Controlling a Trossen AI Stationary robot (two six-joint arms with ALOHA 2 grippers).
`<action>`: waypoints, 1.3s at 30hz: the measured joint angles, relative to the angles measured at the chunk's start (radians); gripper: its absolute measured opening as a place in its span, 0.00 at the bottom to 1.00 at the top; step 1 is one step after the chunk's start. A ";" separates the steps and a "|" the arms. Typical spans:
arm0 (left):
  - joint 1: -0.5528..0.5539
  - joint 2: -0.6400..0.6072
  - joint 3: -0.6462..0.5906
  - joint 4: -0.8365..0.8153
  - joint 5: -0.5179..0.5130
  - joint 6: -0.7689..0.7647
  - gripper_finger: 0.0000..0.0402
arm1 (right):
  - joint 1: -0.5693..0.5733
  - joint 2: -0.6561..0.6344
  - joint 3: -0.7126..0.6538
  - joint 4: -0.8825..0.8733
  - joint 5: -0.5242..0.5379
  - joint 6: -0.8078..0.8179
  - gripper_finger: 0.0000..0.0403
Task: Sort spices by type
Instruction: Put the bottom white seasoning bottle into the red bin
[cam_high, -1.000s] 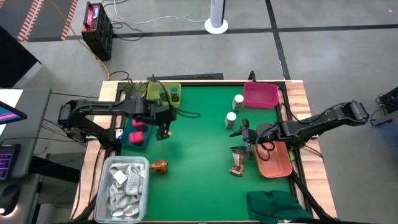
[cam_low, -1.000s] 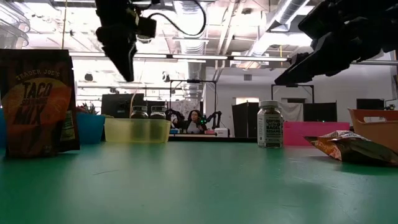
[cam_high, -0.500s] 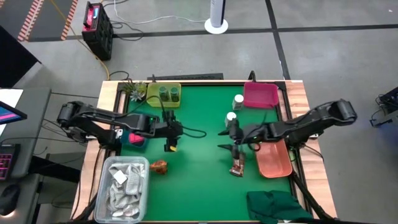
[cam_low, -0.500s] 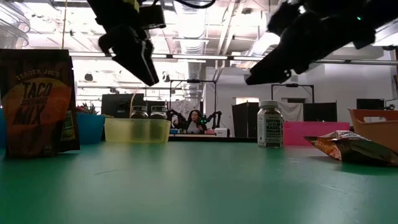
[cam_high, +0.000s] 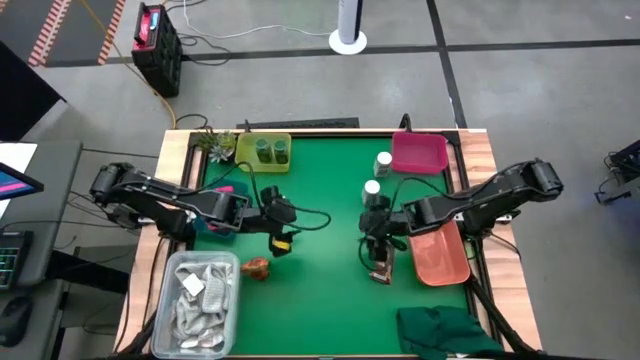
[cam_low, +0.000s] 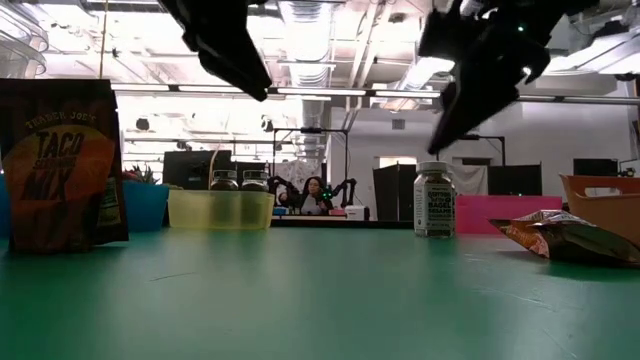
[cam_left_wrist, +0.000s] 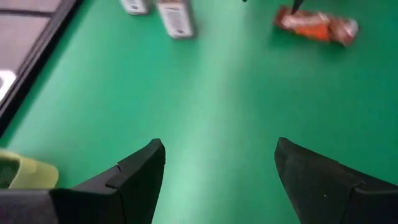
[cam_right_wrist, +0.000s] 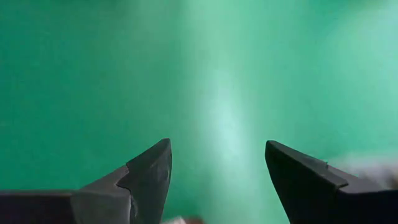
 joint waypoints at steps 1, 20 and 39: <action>0.000 0.000 0.000 0.010 -0.011 -0.020 0.72 | 0.001 0.000 0.016 -0.065 0.024 0.040 0.71; -0.003 0.000 0.000 0.022 0.010 0.016 0.72 | 0.034 0.136 0.161 -0.436 0.061 0.391 0.71; 0.019 0.000 -0.018 0.000 -0.032 0.137 0.72 | -0.345 0.049 0.286 -0.303 -0.036 -0.290 0.71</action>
